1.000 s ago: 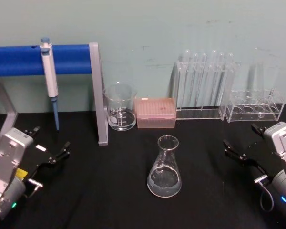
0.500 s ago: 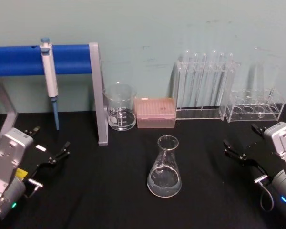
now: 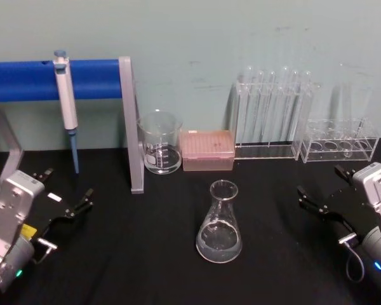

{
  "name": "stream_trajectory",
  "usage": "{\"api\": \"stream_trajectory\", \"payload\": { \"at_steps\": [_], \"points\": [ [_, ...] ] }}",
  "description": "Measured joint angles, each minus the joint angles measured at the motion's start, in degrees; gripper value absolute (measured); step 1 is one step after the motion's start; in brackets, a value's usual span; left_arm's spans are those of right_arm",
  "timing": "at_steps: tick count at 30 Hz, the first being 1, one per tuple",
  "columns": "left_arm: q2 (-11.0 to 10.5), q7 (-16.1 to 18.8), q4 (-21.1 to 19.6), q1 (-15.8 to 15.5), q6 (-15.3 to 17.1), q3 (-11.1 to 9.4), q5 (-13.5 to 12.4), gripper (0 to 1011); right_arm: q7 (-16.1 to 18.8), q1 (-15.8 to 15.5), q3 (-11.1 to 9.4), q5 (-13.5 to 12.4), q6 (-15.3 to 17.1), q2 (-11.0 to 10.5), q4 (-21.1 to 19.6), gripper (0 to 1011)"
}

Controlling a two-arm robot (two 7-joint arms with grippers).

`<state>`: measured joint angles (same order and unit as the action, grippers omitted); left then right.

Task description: Grasp the erlenmeyer flask with one hand, shake it three times, then place it back.

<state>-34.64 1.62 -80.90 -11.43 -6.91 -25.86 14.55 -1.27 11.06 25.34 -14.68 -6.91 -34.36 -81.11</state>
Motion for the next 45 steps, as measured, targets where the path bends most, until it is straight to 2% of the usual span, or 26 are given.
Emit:
{"api": "stream_trajectory", "payload": {
  "at_steps": [11, 22, 31, 38, 45],
  "points": [
    [0.00, 0.00, 0.00, 0.00, 0.00, 0.00, 0.00, 1001, 3.52, -2.10, -2.10, -2.36, 1.15, 0.27, -3.26, 1000],
    [0.00, 0.00, 0.00, 0.00, 0.00, 0.00, 0.00, 1001, 11.16, -4.90, -3.55, -7.41, 3.25, -0.09, -7.72, 1000],
    [0.00, 0.00, 0.00, 0.00, 0.00, 0.00, 0.00, 1001, 14.46, -5.50, -3.67, -8.53, 4.03, 0.66, -8.88, 1000],
    [0.00, 0.00, 0.00, 0.00, 0.00, 0.00, 0.00, 1001, 19.52, -5.06, -3.30, -9.25, 4.57, 0.88, -8.94, 1000],
    [0.00, 0.00, 0.00, 0.00, 0.00, 0.00, 0.00, 1001, 22.77, -4.37, -3.12, -9.86, 4.96, 1.55, -8.53, 1000]
  ]
}}
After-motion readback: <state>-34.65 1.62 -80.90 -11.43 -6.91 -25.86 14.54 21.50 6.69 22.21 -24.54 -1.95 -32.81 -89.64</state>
